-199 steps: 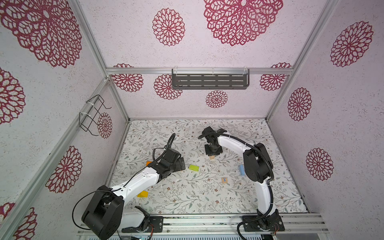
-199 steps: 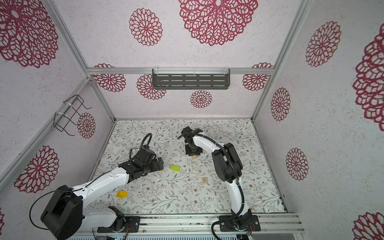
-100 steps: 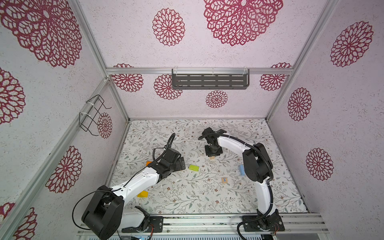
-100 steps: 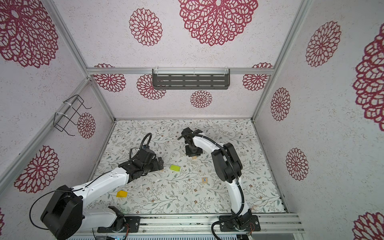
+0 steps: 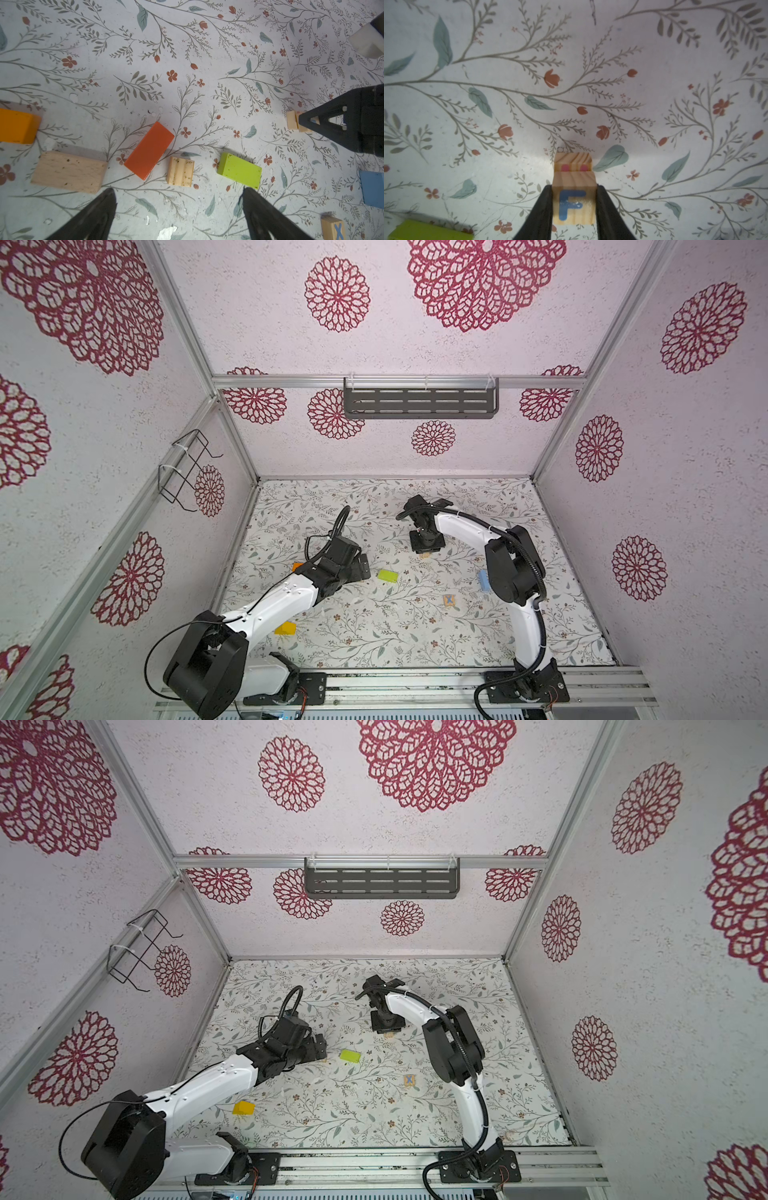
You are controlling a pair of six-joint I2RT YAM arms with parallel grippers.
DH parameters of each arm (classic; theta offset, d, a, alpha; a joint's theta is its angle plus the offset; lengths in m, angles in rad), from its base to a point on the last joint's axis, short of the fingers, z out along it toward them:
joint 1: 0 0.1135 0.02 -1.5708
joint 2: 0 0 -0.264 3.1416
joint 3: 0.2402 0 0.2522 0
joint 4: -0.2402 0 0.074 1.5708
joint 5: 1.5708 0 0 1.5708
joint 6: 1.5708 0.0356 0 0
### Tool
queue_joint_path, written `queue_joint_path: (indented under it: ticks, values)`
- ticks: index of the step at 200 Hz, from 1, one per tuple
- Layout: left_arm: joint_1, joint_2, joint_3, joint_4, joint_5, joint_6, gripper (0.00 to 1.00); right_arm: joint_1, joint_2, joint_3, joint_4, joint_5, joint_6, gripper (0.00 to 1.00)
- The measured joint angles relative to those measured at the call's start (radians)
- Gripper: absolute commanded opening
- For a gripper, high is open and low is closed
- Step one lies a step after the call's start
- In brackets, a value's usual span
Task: Build the wood block tower
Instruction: 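Carry the F cube over the H cube and lower it on top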
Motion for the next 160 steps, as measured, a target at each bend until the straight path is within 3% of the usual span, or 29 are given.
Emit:
queue_joint_path:
  ticks: [160]
  values:
    - [0.001, -0.003, -0.011, 0.000, 0.001, 0.000, 0.97, -0.001, 0.016, 0.015, -0.004, 0.007, 0.000, 0.39]
